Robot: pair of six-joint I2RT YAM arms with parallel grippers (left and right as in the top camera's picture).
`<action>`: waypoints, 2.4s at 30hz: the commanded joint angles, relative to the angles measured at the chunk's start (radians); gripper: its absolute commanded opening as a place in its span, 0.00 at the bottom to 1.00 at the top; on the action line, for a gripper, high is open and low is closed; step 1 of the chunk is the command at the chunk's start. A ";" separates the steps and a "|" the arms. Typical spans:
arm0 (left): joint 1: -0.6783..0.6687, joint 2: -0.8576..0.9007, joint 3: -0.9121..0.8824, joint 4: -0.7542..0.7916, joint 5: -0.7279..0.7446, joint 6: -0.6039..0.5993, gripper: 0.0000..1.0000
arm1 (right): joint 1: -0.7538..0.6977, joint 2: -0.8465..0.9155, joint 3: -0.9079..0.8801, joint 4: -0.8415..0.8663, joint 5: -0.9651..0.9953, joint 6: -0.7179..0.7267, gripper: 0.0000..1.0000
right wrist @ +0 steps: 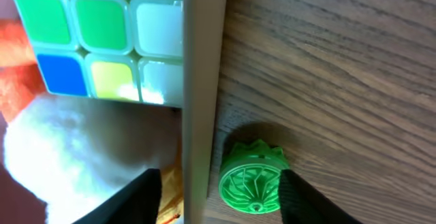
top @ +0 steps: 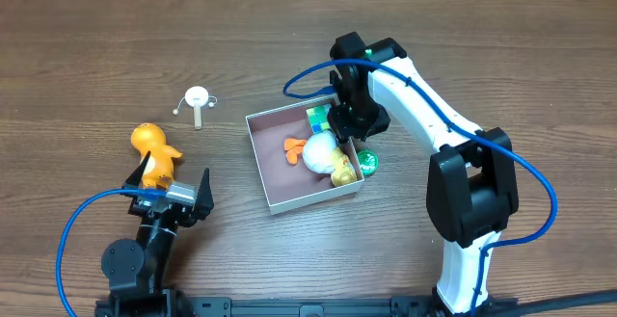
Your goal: Pack container
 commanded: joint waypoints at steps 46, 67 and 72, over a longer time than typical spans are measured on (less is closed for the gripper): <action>0.005 -0.005 -0.003 0.001 0.000 0.004 1.00 | 0.002 -0.002 -0.003 0.074 0.006 0.368 0.09; 0.005 -0.005 -0.003 0.001 0.000 0.004 1.00 | 0.002 -0.002 0.048 0.067 0.007 0.237 0.04; 0.005 -0.005 -0.003 0.001 0.000 0.004 1.00 | 0.002 -0.002 0.048 0.066 0.021 0.236 0.04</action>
